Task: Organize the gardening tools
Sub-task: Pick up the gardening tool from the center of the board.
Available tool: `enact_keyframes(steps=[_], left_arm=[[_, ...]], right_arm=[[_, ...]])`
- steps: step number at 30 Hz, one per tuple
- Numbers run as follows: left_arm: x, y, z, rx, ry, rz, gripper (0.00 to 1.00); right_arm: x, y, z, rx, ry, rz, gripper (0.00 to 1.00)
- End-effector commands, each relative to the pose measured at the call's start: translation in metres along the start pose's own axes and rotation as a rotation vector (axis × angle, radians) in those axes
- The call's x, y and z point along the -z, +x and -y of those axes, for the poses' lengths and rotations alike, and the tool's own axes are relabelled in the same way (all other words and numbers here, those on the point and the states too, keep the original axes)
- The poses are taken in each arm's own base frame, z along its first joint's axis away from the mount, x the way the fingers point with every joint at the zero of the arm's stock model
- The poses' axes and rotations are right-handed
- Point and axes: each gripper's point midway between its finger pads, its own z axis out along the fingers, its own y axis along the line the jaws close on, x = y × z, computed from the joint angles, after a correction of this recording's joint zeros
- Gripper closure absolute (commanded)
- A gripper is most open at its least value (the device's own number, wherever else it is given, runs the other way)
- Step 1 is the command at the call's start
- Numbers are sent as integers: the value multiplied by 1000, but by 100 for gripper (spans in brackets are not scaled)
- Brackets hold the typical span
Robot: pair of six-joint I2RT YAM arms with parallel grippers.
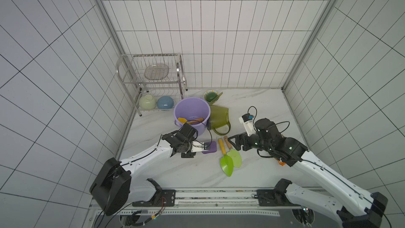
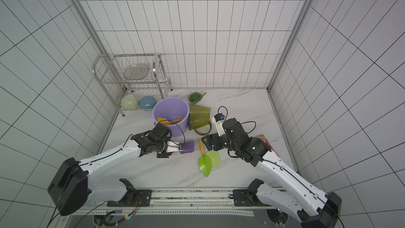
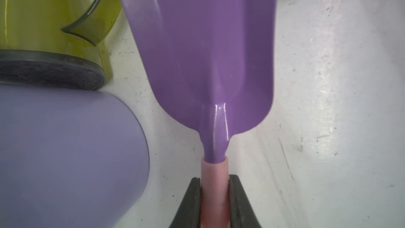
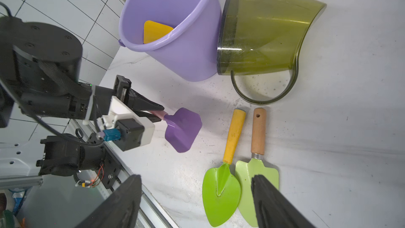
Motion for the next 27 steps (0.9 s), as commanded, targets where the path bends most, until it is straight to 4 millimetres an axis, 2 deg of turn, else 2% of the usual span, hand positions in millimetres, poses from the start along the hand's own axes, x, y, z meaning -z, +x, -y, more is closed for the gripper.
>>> enact_keyframes(steps=[1, 4, 8, 11, 19, 27], left_arm=[[17, -10, 10, 28, 50, 76, 91], [27, -10, 11, 49, 37, 94, 91], [35, -10, 7, 56, -14, 108, 91], [37, -13, 5, 64, -25, 120, 90], [39, -15, -8, 95, -80, 126, 90], [41, -19, -15, 118, -112, 142, 89]], right_arm=[[-1, 9, -2, 90, -29, -28, 18], [-4, 13, -10, 105, -81, -53, 18], [-18, 17, -17, 30, -119, -112, 23], [-28, 15, -15, -70, -102, -139, 26], [-53, 12, -36, -208, -197, -158, 31], [-79, 10, -47, -325, -223, -160, 43]])
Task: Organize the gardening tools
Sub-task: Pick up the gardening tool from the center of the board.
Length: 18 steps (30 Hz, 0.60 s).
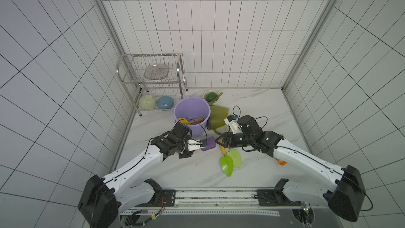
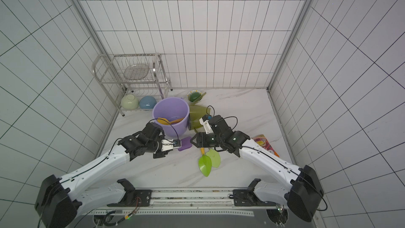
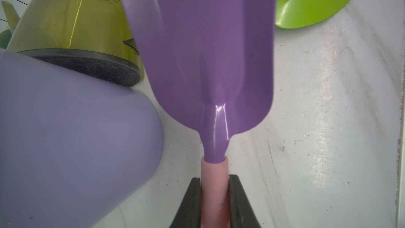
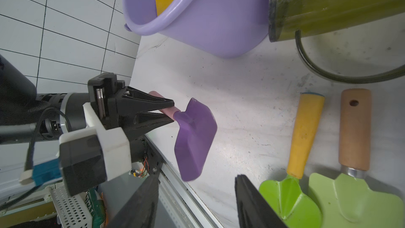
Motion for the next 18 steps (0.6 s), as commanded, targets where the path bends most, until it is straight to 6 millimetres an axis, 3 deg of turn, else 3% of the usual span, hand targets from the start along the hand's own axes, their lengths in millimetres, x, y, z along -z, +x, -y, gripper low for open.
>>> enact_keyframes(steps=[1, 9, 18], left_arm=[[4, -9, -11, 17, -52, 41, 89], [8, -12, -13, 26, -67, 55, 89], [11, -13, -12, 28, -67, 64, 88]], right_arm=[[-12, -6, -6, -67, -33, 22, 45], [-33, -5, 2, -109, -21, 16, 55], [-41, -7, 0, -110, -40, 28, 75]])
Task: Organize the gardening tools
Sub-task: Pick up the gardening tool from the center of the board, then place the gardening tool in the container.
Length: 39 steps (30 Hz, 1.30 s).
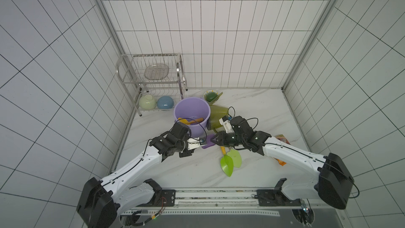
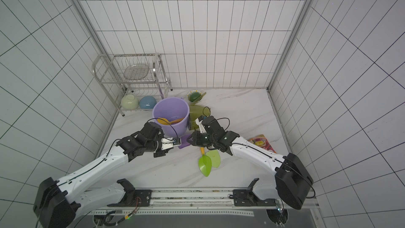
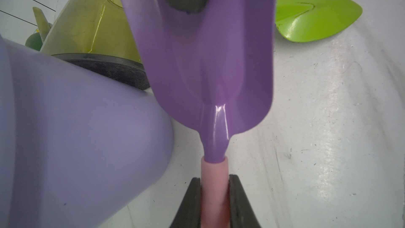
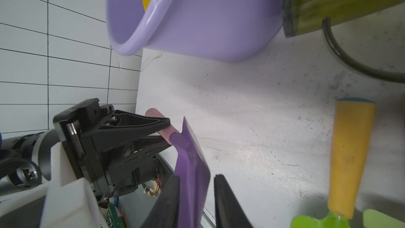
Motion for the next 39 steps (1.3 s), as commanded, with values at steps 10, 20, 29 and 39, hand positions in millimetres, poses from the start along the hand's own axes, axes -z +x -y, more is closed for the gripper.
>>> enact_keyframes(steps=[10, 20, 29, 39], left_arm=[[6, -7, -6, 17, -36, 36, 84], [14, -7, -3, 33, -36, 39, 46], [16, -4, 12, 46, 31, 35, 42], [11, 5, 31, 63, 100, 12, 42]], right_arm=[[1, -1, -1, 5, 6, 21, 97], [31, -7, 7, 144, 161, 18, 100], [86, -27, 9, 347, 375, -13, 100], [146, -85, -41, 587, 586, 53, 100]])
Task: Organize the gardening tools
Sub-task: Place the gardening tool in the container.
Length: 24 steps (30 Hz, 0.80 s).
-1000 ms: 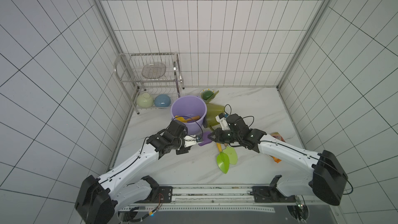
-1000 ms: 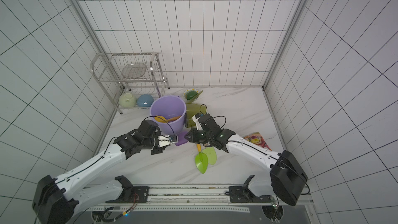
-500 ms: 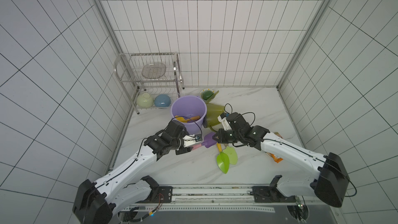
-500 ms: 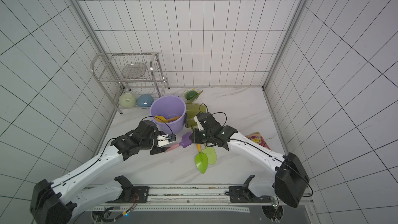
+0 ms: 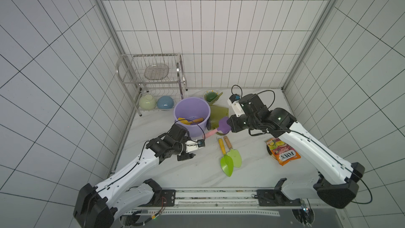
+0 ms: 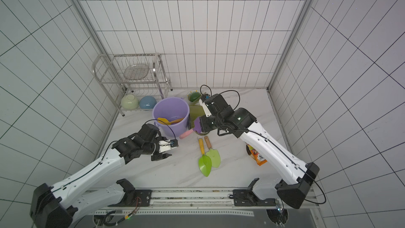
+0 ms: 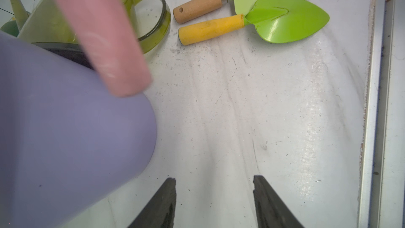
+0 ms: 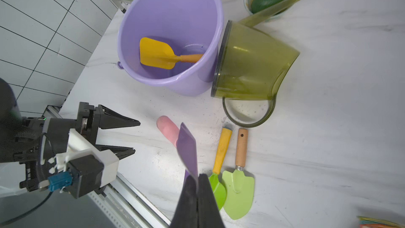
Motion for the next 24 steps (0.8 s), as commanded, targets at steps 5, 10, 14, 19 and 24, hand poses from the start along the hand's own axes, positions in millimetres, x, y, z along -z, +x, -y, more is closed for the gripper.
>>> enact_keyframes(steps=[5, 10, 14, 19, 24], left_arm=[[-3, 6, 16, 19, 49, -5, 42], [-6, 7, 21, 23, 65, -5, 43], [-10, 8, 26, 23, 82, -12, 43], [-14, 10, 31, 34, 102, -23, 44], [-15, 13, 35, 38, 106, -27, 44]], right_arm=[[29, -35, 4, 218, 186, -8, 100], [38, -68, -16, 320, 226, 31, 100], [34, -97, -26, 386, 299, 104, 100], [7, -123, -39, 437, 343, 178, 100], [-23, -136, -56, 526, 393, 216, 100]])
